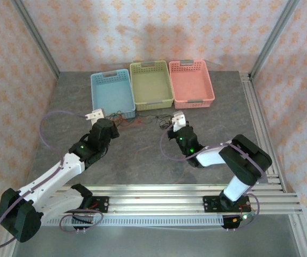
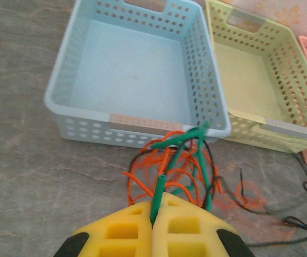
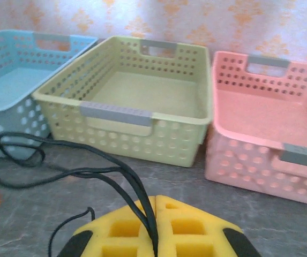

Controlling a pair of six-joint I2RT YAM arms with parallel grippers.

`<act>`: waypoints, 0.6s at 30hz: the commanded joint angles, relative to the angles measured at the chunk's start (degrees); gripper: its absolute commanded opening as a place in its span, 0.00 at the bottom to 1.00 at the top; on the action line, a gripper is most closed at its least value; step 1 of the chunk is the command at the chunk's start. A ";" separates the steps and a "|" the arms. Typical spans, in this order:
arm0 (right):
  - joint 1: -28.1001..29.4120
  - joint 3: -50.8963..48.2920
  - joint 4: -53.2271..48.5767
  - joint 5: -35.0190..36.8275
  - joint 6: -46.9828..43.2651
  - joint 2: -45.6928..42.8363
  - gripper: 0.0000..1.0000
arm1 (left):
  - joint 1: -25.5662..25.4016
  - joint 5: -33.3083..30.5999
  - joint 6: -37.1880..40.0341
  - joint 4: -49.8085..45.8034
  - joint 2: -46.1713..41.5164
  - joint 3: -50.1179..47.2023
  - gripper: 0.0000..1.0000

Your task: Untangle the cables

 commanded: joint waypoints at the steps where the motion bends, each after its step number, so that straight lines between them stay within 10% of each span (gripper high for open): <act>1: -3.08 -2.58 5.32 2.56 6.58 -2.13 0.00 | 0.98 -10.13 1.77 -2.76 -2.74 1.02 0.00; 18: -8.70 -7.39 15.23 2.89 13.64 -2.75 0.00 | 4.10 -18.28 -1.39 -5.81 -8.10 -1.70 0.00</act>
